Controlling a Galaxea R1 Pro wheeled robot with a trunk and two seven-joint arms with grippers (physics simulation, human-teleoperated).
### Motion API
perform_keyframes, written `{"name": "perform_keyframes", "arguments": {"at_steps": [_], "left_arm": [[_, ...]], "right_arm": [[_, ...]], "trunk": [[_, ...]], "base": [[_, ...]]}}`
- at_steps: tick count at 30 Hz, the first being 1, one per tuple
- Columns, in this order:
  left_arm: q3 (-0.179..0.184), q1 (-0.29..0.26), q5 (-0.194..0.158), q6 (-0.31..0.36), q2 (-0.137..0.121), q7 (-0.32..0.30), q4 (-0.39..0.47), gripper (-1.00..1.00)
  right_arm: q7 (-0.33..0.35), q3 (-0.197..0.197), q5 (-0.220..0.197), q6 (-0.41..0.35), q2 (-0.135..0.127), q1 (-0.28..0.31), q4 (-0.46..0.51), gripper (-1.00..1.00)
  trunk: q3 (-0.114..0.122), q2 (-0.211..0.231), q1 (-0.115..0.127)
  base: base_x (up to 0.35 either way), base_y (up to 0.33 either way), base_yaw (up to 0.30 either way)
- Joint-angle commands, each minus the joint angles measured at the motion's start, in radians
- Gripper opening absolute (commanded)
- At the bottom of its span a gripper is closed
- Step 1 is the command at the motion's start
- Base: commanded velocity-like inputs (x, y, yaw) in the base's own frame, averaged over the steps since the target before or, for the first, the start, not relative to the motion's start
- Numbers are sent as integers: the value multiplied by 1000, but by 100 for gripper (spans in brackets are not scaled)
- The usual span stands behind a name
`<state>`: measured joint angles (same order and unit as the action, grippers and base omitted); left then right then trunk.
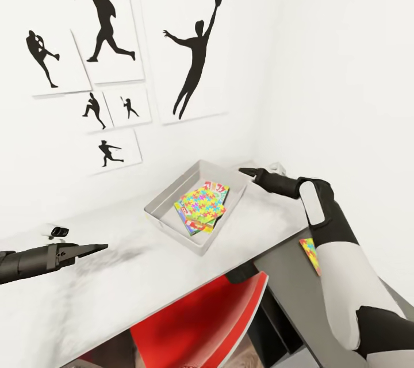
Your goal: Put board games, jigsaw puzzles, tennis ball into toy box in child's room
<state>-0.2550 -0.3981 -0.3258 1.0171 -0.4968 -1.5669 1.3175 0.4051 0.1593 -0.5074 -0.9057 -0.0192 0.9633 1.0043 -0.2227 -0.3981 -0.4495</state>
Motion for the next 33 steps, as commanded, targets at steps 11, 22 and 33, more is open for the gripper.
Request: {"name": "perform_keyframes", "arguments": {"at_steps": [11, 22, 33], "left_arm": [[0, -1, -1, 11, 0, -4, 0, 100], [0, -1, -1, 11, -2, -4, 0, 100], [0, -1, -1, 11, -1, -4, 0, 100]], "right_arm": [[226, 134, 5, -81, -43, -185, 197, 100], [574, 307, 7, -78, -51, -400, 319, 100], [724, 388, 14, -36, -51, -534, 335, 100]], "trunk": [[16, -2, -1], [34, -2, -1], [52, -2, -1]], "base": [[-18, 0, -4], [-1, 0, -62], [0, 0, -97]]}}
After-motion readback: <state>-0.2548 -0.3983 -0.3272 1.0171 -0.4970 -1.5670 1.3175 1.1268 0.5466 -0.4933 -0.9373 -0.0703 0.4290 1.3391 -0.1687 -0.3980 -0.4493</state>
